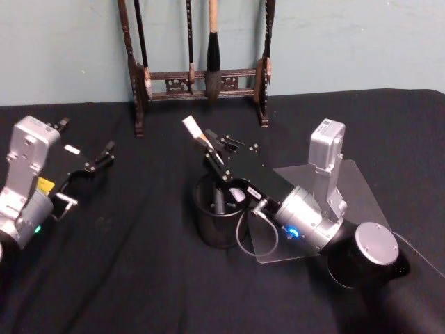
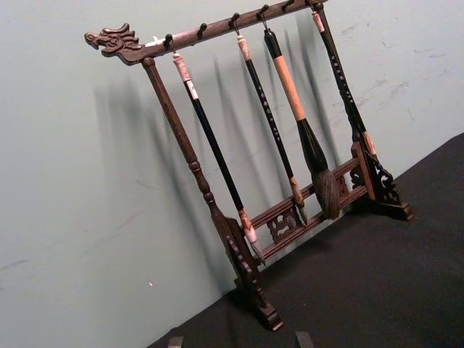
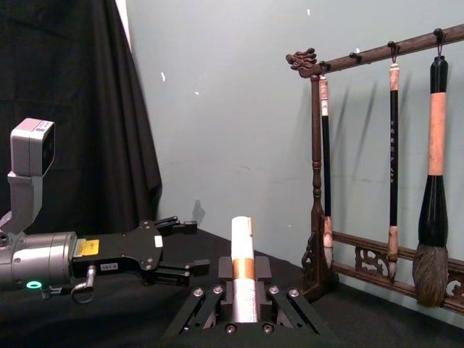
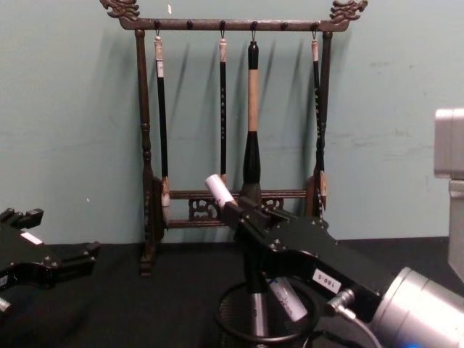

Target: Pick up the water-based marker from the table and place it into the pen holder.

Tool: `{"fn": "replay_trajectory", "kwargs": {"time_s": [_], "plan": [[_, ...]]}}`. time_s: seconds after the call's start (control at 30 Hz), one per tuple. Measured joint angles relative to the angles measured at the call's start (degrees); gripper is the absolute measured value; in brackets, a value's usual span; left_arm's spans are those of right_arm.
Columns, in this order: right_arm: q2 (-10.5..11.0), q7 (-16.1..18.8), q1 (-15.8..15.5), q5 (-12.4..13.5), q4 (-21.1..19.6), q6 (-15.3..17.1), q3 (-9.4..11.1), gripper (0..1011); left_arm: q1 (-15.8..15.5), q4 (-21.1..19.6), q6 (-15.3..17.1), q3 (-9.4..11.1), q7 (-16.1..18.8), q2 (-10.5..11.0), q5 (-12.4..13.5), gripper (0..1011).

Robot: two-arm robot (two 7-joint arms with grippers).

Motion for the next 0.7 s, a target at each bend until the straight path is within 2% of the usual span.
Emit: {"fn": "replay_trajectory", "kwargs": {"time_s": [0.2,0.53,0.7], "plan": [[0.1,-0.5,0.0,-0.8,-0.1,0.2,-0.3,178,0.0,0.0,0.0,0.0,0.0,0.0,0.0,1001],[0.1,-0.5,0.0,-0.8,-0.2,0.2,-0.2,178,0.0,0.0,0.0,0.0,0.0,0.0,0.0,1001],[0.1,-0.4,0.0,-0.8,-0.2,0.2,-0.2,265,0.0,0.0,0.0,0.0,0.0,0.0,0.0,1001]]}}
